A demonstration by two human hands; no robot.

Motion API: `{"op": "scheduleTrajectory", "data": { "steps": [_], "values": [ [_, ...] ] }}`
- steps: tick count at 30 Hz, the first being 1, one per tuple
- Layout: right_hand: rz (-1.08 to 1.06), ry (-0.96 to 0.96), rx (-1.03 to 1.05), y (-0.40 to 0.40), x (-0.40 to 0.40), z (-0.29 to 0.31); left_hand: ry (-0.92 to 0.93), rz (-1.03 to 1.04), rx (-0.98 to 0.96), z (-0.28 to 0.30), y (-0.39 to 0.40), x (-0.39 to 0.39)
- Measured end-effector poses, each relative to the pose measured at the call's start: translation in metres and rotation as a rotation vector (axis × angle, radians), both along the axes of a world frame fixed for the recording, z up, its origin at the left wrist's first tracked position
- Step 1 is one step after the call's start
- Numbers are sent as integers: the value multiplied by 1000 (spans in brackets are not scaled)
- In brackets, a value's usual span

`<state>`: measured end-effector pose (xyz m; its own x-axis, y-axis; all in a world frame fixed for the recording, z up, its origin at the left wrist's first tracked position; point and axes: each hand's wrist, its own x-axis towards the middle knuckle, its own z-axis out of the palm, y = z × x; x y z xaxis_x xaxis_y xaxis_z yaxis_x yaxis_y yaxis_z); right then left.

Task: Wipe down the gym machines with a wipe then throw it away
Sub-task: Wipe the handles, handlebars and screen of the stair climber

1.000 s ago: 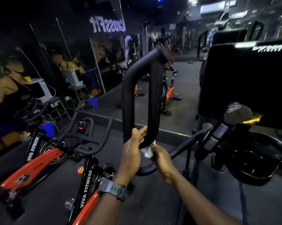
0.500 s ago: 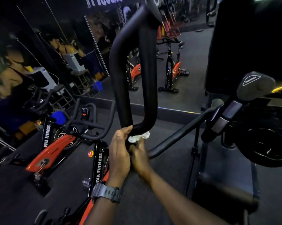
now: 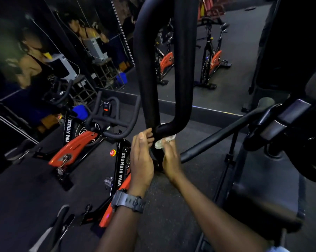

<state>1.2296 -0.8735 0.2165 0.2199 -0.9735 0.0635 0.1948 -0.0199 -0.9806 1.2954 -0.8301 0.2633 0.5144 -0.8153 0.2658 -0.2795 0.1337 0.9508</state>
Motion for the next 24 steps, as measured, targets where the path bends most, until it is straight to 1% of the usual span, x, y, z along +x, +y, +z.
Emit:
{"op": "scheduleTrajectory", "data": {
  "steps": [3, 4, 6, 8, 9, 10, 12, 14, 15, 16, 19, 20, 21, 24],
  "values": [
    [-12, 274, -196, 19, -2, -38, 4, -5, 13, 0, 2, 1],
    [-35, 338, -232, 19, -3, -44, 8, -5, 14, -1, 2, 1],
    [-58, 356, -205, 8, -1, -34, 10, -4, 10, -2, 2, 0],
    [-104, 303, -127, -3, 5, -12, 5, 1, 13, -4, 3, 0],
    [-129, 269, -121, -3, 8, -5, 8, 8, 11, -6, 2, 0],
    [-143, 261, -158, 1, 9, -3, 14, 16, 10, -8, 2, 1],
    [-72, 288, -277, 16, 9, -19, 27, 26, 8, -10, 2, 1],
    [-13, 387, -330, 24, 5, -44, 35, 31, 12, -12, 2, 1],
    [-25, 420, -323, 22, 4, -51, 40, 33, 16, -13, 3, 1],
    [-64, 425, -298, 19, 5, -46, 45, 36, 22, -14, 3, 2],
    [-205, 377, -276, 12, 17, -24, 91, 44, 44, -18, 3, 6],
    [-216, 372, -276, 13, 20, -22, 103, 48, 53, -20, 3, 6],
    [-204, 390, -288, 14, 20, -27, 118, 49, 58, -20, 3, 7],
    [-148, 616, -349, 15, 11, -52, 182, 35, 70, -20, 4, 11]
  ]
}}
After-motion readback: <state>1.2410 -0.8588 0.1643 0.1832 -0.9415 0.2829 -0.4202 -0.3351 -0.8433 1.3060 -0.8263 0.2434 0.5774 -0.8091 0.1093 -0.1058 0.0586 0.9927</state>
